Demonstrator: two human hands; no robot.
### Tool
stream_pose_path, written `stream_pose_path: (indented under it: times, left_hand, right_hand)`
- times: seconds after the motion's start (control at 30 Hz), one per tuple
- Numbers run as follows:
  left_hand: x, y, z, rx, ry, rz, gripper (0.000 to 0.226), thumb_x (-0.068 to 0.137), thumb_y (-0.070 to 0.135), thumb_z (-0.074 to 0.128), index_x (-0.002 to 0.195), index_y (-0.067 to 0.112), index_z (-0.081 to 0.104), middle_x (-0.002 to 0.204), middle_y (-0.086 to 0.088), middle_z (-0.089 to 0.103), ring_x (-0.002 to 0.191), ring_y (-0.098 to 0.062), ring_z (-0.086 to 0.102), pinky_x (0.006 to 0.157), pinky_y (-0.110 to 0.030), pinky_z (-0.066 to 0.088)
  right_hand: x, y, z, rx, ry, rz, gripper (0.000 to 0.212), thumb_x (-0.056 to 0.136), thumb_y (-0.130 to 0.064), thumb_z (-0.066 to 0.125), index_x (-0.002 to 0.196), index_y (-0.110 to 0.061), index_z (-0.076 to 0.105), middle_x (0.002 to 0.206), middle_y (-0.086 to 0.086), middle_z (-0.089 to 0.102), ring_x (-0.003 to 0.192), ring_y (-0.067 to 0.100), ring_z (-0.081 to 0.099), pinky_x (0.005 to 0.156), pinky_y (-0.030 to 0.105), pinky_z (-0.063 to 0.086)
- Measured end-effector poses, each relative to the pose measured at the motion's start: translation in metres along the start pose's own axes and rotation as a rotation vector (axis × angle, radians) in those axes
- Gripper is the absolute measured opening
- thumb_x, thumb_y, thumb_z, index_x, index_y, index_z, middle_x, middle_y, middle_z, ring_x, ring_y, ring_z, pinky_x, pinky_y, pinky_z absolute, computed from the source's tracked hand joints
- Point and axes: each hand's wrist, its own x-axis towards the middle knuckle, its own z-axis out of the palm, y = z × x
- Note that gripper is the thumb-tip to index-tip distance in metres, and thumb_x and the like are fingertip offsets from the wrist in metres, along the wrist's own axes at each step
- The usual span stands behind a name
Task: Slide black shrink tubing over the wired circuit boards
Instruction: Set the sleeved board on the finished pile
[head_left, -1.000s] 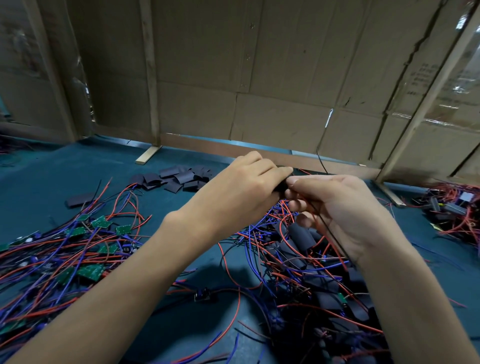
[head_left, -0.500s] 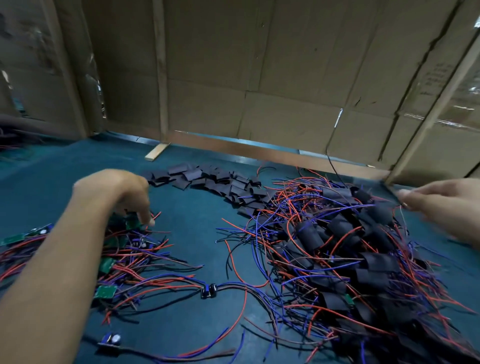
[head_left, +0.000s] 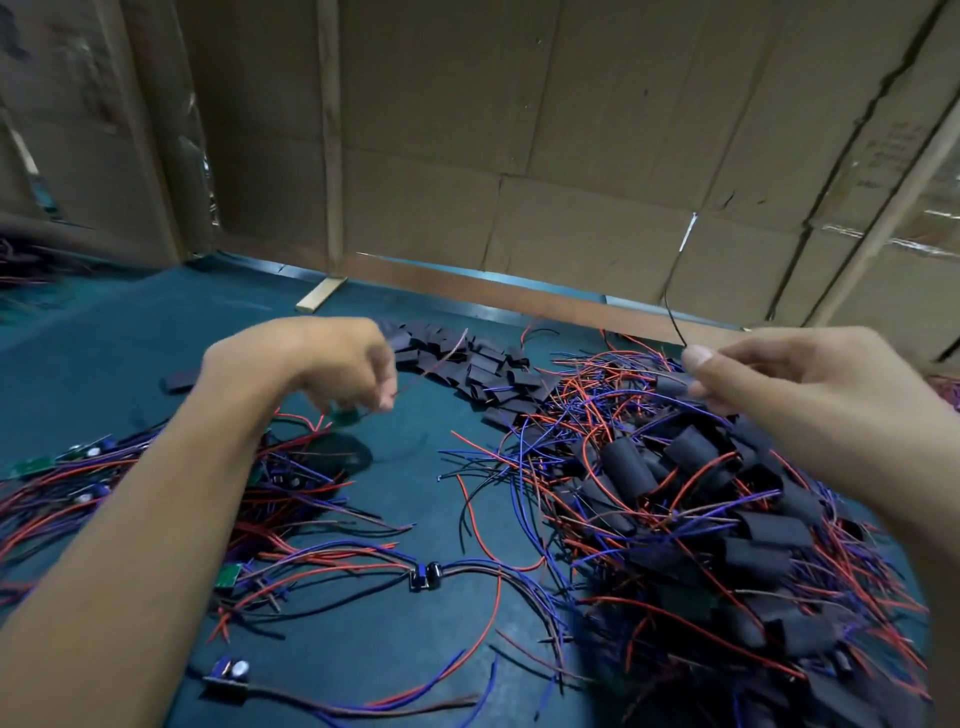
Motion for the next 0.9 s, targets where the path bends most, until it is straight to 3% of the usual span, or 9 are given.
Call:
stream_pose_path:
  times: [0.1,0.23,0.37,0.4,0.5,0.6,0.67,0.77,0.9]
  left_hand:
    - [-0.02,0.026,-0.01,-0.274,0.131,0.254,0.008,0.093,0.012,0.07,0.088,0.014,0.064,0.078,0.001,0.075,0.069,-0.013,0.068,0.064,-0.033,0.061]
    - [-0.049,0.062,-0.013,-0.72,0.19,0.55,0.015,0.091,0.014,0.069,0.098,0.002,0.062,0.089,-0.013,0.076,0.077,-0.022,0.073,0.07,-0.038,0.063]
    - [-0.054,0.088,-0.001,-0.965,0.145,0.668,0.017,0.089,0.013,0.069,0.097,0.0,0.061,0.086,-0.015,0.073,0.074,-0.026,0.072,0.064,-0.031,0.06]
    - [-0.051,0.092,0.003,-0.973,0.15,0.681,0.014,0.091,0.013,0.068,0.095,0.002,0.061,0.084,-0.014,0.072,0.071,-0.024,0.071,0.061,-0.029,0.059]
    - [-0.04,0.093,0.009,-0.952,0.153,0.696,0.013,0.093,0.021,0.068,0.095,0.009,0.065,0.088,-0.01,0.074,0.07,-0.021,0.07,0.057,-0.028,0.052]
    - [-0.02,0.081,0.011,-0.985,0.159,0.618,0.021,0.096,0.033,0.067,0.102,0.013,0.069,0.097,-0.007,0.076,0.083,-0.023,0.074,0.061,-0.027,0.054]
    - [0.002,0.064,0.017,-0.831,0.291,0.473,0.017,0.097,0.032,0.065,0.101,0.016,0.07,0.099,-0.008,0.076,0.087,-0.019,0.073,0.065,-0.025,0.054]
    - [0.046,0.039,0.034,-0.32,0.509,0.167,0.015,0.095,0.025,0.067,0.106,0.016,0.073,0.109,-0.007,0.075,0.103,-0.02,0.068,0.083,-0.026,0.052]
    - [0.095,0.029,0.056,0.156,0.296,0.13,0.046,0.096,0.023,0.061,0.141,0.018,0.053,0.14,-0.013,0.055,0.126,-0.033,0.052,0.106,-0.04,0.044]
  right_hand:
    - [-0.002,-0.011,0.021,0.076,-0.052,-0.066,0.03,0.084,-0.053,0.065,0.081,-0.026,0.079,0.075,-0.007,0.076,0.079,0.017,0.073,0.081,0.036,0.055]
    - [-0.003,-0.022,0.052,0.307,-0.048,-0.174,0.017,0.091,-0.04,0.072,0.092,-0.025,0.08,0.083,-0.018,0.077,0.081,-0.001,0.072,0.076,0.018,0.053]
    - [-0.005,-0.027,0.069,0.542,-0.125,-0.173,0.017,0.089,-0.036,0.075,0.098,-0.023,0.081,0.092,0.009,0.078,0.089,0.033,0.074,0.088,0.051,0.058]
    - [-0.004,-0.026,0.07,0.587,-0.14,-0.159,0.014,0.089,-0.032,0.076,0.097,-0.02,0.081,0.09,0.011,0.078,0.084,0.033,0.075,0.087,0.052,0.059]
    - [-0.001,-0.021,0.067,0.758,-0.219,-0.075,0.02,0.084,-0.026,0.073,0.09,-0.008,0.08,0.083,0.012,0.076,0.069,0.022,0.071,0.064,0.033,0.06]
    - [0.004,-0.016,0.058,0.764,-0.257,0.011,0.02,0.083,-0.023,0.074,0.088,-0.004,0.078,0.08,0.013,0.072,0.058,0.015,0.058,0.045,0.02,0.04]
    - [0.008,-0.011,0.05,0.739,-0.245,0.066,0.032,0.079,-0.027,0.075,0.09,0.003,0.076,0.077,0.011,0.07,0.055,0.012,0.05,0.043,0.018,0.03]
    - [0.013,-0.006,0.035,0.746,-0.23,0.15,0.042,0.075,-0.033,0.073,0.095,0.004,0.076,0.074,0.011,0.067,0.057,0.013,0.043,0.042,0.018,0.026]
    - [0.015,-0.003,0.019,0.785,-0.185,0.156,0.03,0.087,-0.024,0.068,0.098,0.004,0.074,0.07,0.012,0.066,0.051,0.011,0.045,0.039,0.016,0.028]
